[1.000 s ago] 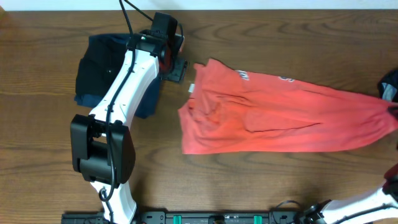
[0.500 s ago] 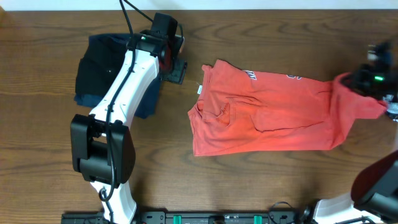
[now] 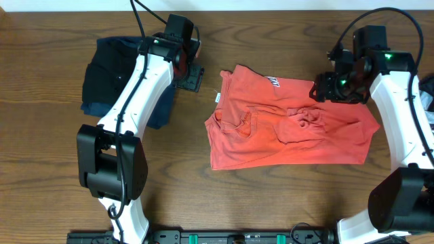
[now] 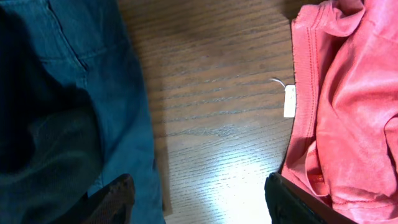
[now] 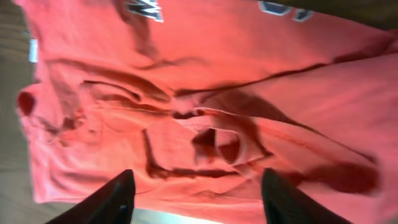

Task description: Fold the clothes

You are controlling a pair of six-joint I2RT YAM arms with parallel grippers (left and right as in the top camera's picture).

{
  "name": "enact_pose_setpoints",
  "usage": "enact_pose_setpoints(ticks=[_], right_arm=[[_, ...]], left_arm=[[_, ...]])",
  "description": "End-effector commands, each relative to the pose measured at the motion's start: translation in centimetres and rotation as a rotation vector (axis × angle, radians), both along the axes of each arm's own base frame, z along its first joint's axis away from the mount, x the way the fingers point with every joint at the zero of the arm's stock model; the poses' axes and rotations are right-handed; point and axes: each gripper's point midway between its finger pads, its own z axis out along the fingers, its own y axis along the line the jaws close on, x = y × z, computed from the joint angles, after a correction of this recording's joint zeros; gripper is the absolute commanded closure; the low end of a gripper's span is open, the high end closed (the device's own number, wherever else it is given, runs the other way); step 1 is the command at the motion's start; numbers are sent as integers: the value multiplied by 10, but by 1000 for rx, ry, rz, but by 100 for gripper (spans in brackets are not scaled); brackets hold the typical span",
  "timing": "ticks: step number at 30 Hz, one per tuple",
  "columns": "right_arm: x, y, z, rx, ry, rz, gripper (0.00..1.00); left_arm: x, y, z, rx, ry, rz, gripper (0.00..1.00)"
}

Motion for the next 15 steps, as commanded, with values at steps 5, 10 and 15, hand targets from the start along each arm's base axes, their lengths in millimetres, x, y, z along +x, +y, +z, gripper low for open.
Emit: enact_pose_setpoints(ticks=[5, 10, 15], right_arm=[[-3, -66, -3, -51, 21, -230, 25], [-18, -102, -13, -62, 61, -336, 29], [-45, -114, -49, -83, 169, -420, 38]], left_arm=[[-2, 2, -1, 12, 11, 0, 31], [-2, 2, -1, 12, 12, 0, 30], [-2, 2, -1, 12, 12, 0, 30]])
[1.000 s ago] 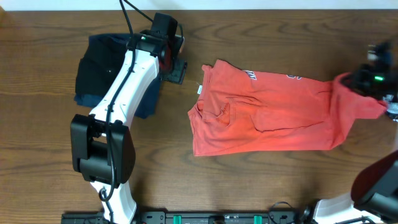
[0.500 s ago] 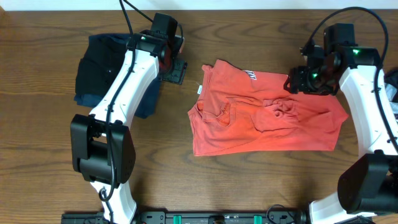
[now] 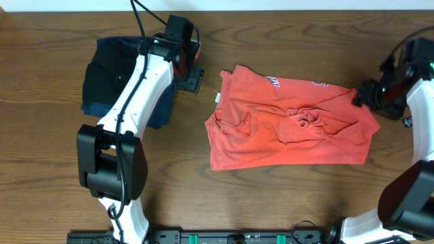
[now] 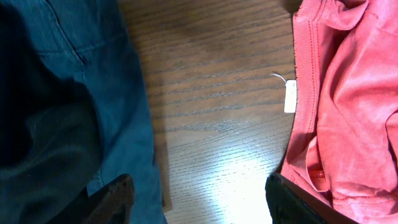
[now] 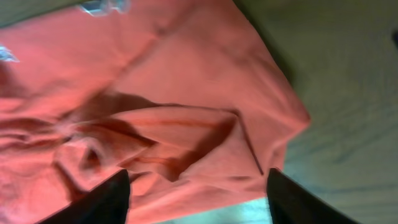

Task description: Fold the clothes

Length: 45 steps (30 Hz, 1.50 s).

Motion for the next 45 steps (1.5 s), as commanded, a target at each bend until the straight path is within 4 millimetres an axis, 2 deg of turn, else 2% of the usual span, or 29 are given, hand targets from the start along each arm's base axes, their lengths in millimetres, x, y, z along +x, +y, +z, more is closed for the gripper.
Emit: enact_pose_setpoints(ticks=[1, 4, 5, 6, 10, 14, 17, 18, 20, 22, 24, 26, 28, 30, 32, 35, 36, 37, 38, 43, 44, 45], right_arm=[[-18, 2, -26, 18, 76, -43, 38], [-23, 8, -44, 34, 86, -46, 38], [-25, 9, -49, 35, 87, -56, 33], [-26, 9, -53, 36, 89, -61, 32], [-29, 9, -68, 32, 85, -80, 36], [-25, 9, -78, 32, 55, -98, 53], [-25, 10, -82, 35, 49, -98, 53], [-25, 10, -82, 35, 47, -98, 59], [-22, 13, -81, 55, 33, -93, 81], [-12, 26, -78, 128, -13, -57, 99], [4, 47, -68, 241, -105, 33, 99], [23, 77, -48, 394, -240, 166, 99], [30, 93, -38, 454, -283, 204, 99], [29, 103, -40, 437, -263, 236, 99], [22, 98, -50, 361, -206, 224, 99], [15, 65, -63, 222, -129, 84, 99], [14, 55, -63, 201, -125, 45, 91], [14, 46, -62, 199, -130, 14, 77], [12, 38, -61, 211, -136, -12, 70], [-10, 5, -63, 214, -86, -118, 64], [-15, -1, -65, 207, -72, -138, 64], [-17, -3, -65, 207, -68, -147, 64]], left_arm=[[1, 1, 0, 9, 0, 0, 30], [1, 1, 0, 8, -2, 0, 30], [1, 1, 0, 9, -1, 0, 30], [1, 1, 0, 9, -1, 0, 30], [0, 2, 0, 10, 2, 0, 30], [0, 2, 0, 10, 2, 0, 30], [0, 2, 0, 10, 3, 0, 29], [0, 2, 0, 10, 5, 0, 29], [-1, 2, 0, 11, 7, 0, 29], [-2, 2, -1, 12, 10, 0, 30], [-2, 2, -1, 13, 13, 0, 30], [-2, 2, -1, 13, 13, -1, 29], [-2, 2, -1, 15, 13, -4, 29], [-2, 2, -1, 14, 13, -4, 29], [-2, 2, -1, 14, 13, -4, 29], [-4, 3, -1, 16, 20, -4, 29], [-5, 3, -2, 17, 25, -4, 29], [-7, 4, -2, 19, 32, -4, 28], [-8, 4, -3, 21, 38, -4, 29], [-16, 6, -5, 29, 70, -4, 29], [-18, 6, -5, 31, 79, -4, 21], [-20, 7, -5, 33, 86, -4, 18]])
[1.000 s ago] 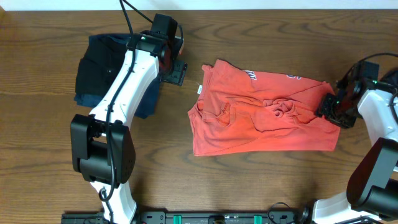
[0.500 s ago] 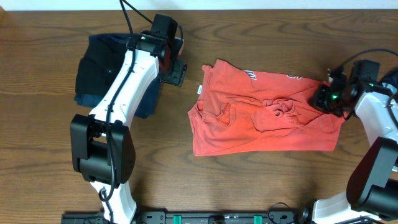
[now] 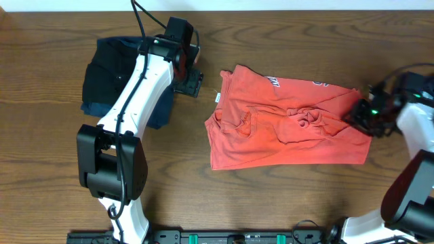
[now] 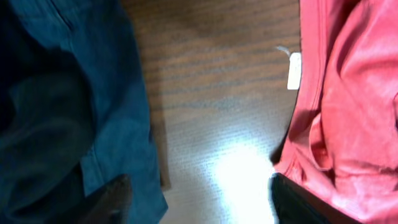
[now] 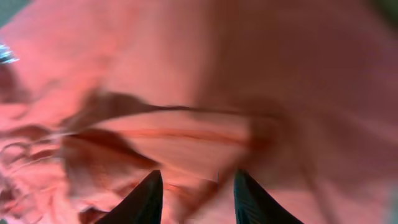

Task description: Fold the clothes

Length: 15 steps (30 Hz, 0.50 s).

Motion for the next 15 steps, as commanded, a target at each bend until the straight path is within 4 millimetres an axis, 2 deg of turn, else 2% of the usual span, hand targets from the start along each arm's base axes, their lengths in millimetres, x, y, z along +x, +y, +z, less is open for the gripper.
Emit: enact_pose_setpoints(ticks=[1, 7, 12, 15], right_arm=[[-3, -14, 3, -28, 8, -41, 63], [-16, -31, -5, -144, 92, -105, 59], [-14, -27, -16, -147, 78, -107, 62], [-6, -13, -21, -87, 25, -85, 79]], left_arm=[[-4, 2, -1, 14, 20, 0, 16], [-15, 6, -3, 26, 66, 3, 12], [-16, 6, -3, 28, 71, 3, 11], [-16, 6, -3, 28, 71, 3, 11]])
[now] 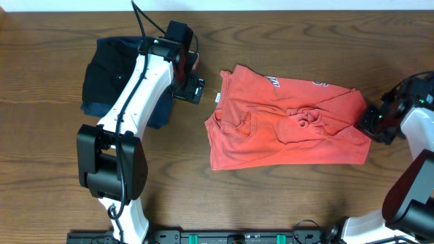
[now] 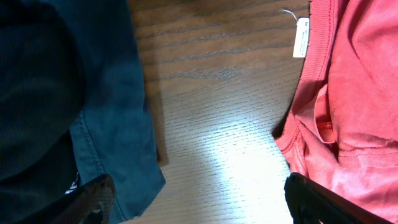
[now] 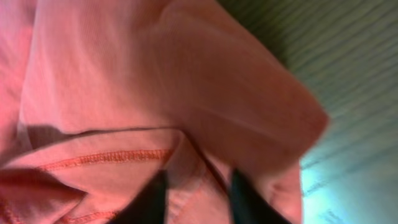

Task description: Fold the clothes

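A crumpled red shirt (image 1: 285, 125) lies at the table's centre-right, printed lettering along its far edge. My right gripper (image 1: 374, 123) sits at its right edge. In the right wrist view the gripper (image 3: 196, 199) has its jaws close together with a fold of the red shirt (image 3: 124, 74) pinched between them. My left gripper (image 1: 188, 80) hovers open over bare wood between a dark blue garment (image 1: 108, 74) and the shirt's collar side. Through the left wrist camera, the gripper (image 2: 199, 202) stands wide, with nothing in it.
The dark blue garment (image 2: 74, 93) lies bunched at the far left under the left arm. A white tag (image 2: 301, 37) hangs off the red shirt's (image 2: 354, 93) collar edge. Bare wooden table (image 1: 285, 203) runs in front of the shirt.
My right gripper has shifted a little right and nearer, to the shirt's right corner, and its jaws have narrowed onto a fold of cloth. The left gripper has shifted slightly and stays open.
At first my right gripper was open above the shirt's far right part, then out past its right edge. Later it was low on the shirt's right edge with jaws partly shut. Now it pinches that corner. The left gripper stayed open beside the collar.
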You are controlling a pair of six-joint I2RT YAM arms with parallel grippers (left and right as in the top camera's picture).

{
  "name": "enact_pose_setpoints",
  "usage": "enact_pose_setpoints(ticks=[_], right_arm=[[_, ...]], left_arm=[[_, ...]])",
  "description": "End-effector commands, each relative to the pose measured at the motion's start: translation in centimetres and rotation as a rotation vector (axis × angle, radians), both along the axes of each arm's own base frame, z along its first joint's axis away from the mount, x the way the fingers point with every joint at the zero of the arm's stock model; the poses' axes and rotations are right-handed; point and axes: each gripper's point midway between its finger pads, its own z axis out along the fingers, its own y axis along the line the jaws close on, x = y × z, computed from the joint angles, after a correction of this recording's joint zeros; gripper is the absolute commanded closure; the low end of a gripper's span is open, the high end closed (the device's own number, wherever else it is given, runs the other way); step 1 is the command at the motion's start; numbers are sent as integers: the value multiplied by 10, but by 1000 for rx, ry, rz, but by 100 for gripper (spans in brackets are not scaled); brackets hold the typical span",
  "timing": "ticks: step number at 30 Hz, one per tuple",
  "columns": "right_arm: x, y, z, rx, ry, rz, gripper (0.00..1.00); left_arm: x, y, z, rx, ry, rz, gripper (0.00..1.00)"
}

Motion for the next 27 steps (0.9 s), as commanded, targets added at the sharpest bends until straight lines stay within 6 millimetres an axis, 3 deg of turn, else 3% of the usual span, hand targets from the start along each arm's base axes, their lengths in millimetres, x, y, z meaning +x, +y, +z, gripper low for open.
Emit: enact_pose_setpoints(ticks=[1, 4, 12, 18, 26, 27], right_arm=[[3, 20, -5, 66, -32, 17, 82], [13, 34, 0, 110, -84, 72, 99], [42, 103, 61, 384, -340, 327, 99], [34, 133, 56, 348, -275, 410, 99], [38, 182, 54, 281, -296, 602, 98], [38, 182, 51, 248, -280, 602, 86]], left_arm=[[1, 1, 0, 9, 1, -4, 11], [0, 1, 0, 9, 1, -4, 11], [1, 1, 0, 8, -3, -4, 10], [1, 1, 0, 8, -3, -4, 10], [1, 1, 0, 8, -3, -4, 7], [2, 1, 0, 8, -3, -4, 6]])
